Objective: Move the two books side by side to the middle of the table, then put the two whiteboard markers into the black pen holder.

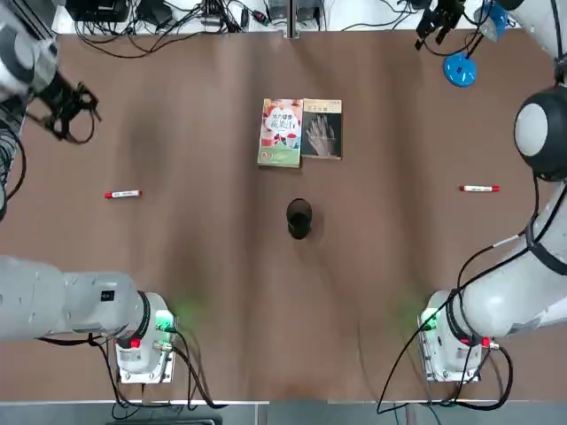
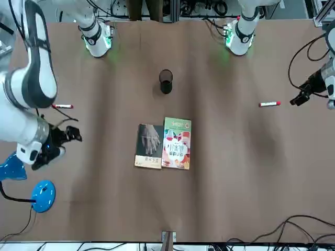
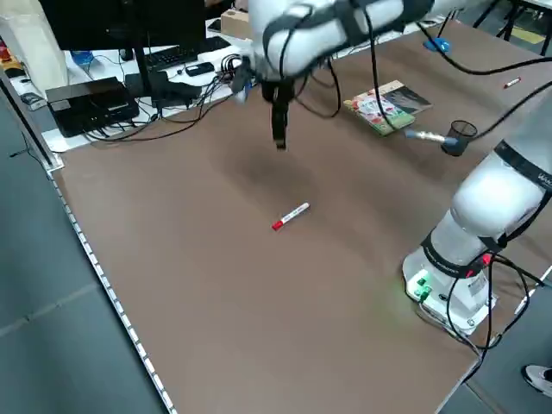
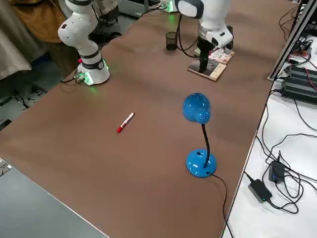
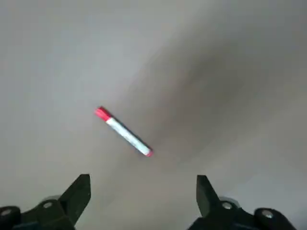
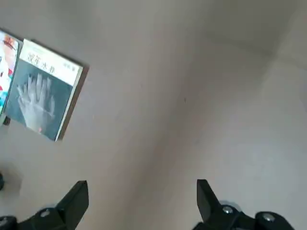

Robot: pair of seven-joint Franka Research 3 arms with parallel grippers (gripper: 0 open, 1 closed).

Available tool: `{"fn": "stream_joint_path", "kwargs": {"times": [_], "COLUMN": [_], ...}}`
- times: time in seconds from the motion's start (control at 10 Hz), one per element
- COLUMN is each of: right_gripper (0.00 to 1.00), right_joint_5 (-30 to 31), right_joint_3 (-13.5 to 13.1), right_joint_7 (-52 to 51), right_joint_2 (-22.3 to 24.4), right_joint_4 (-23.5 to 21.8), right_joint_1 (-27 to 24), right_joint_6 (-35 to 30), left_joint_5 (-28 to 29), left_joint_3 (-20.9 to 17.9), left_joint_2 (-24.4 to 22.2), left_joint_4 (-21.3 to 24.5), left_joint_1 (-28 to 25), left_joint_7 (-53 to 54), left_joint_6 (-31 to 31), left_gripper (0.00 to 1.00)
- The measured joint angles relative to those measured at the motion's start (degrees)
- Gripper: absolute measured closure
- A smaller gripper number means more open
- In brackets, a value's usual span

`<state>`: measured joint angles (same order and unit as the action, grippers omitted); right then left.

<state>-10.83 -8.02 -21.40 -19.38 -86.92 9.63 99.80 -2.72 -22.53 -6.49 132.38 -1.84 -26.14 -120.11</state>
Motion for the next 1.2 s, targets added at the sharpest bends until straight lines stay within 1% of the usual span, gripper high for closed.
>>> {"fn": "stream_joint_path", "kwargs": {"times": [0.1,0.2,0.3,0.4,0.5,0.6,0.7,0.8,1.0,1.2], "right_gripper": [0.00,0.00,0.00,0.00,0.00,0.00,0.00,0.00,0.00,0.00], "right_joint_5": [0.58,0.86,1.07,1.58,2.17,2.45,2.90,3.53,4.97,5.67], "right_joint_3": [-0.23,-0.43,-0.55,-0.69,-0.88,-1.09,-1.20,-1.31,-1.40,-1.36], "right_joint_7": [0.56,0.63,0.64,0.78,1.02,1.18,1.18,0.95,0.78,0.92], "right_joint_2": [1.22,2.28,3.45,5.31,8.07,11.36,14.46,17.19,22.11,24.62], "right_joint_4": [-0.31,-0.72,-1.30,-2.49,-4.73,-7.66,-10.54,-13.26,-18.88,-22.49], "right_joint_1": [-0.17,-0.34,-0.42,-0.53,-1.08,-2.56,-5.14,-7.90,-11.62,-16.12], "right_joint_6": [-2.46,-5.26,-7.42,-8.13,-8.26,-8.24,-8.27,-8.30,-8.19,-7.83], "left_joint_5": [-0.23,-1.37,-3.10,-4.84,-7.71,-12.44,-17.60,-21.27,-24.68,-27.09], "left_joint_3": [-3.18,-5.15,-5.56,-5.51,-5.42,-5.32,-5.23,-5.05,-4.83,-4.43], "left_joint_2": [0.13,0.63,1.87,3.73,5.99,8.68,11.86,15.16,19.45,21.56], "left_joint_4": [3.83,7.06,9.44,10.98,11.81,12.20,12.34,12.40,12.35,12.38], "left_joint_1": [-0.02,-0.04,-0.02,0.18,0.35,0.62,1.50,2.66,3.26,3.24], "left_joint_7": [-0.69,-0.90,-1.09,-1.39,-1.85,-2.07,-2.07,-2.08,-2.19,-2.19], "left_joint_6": [-4.09,-7.73,-11.19,-14.10,-16.93,-20.14,-23.68,-26.77,-30.25,-33.10], "left_gripper": [0.04,0.04,0.05,0.04,0.04,0.04,0.04,0.04,0.04,0.05]}}
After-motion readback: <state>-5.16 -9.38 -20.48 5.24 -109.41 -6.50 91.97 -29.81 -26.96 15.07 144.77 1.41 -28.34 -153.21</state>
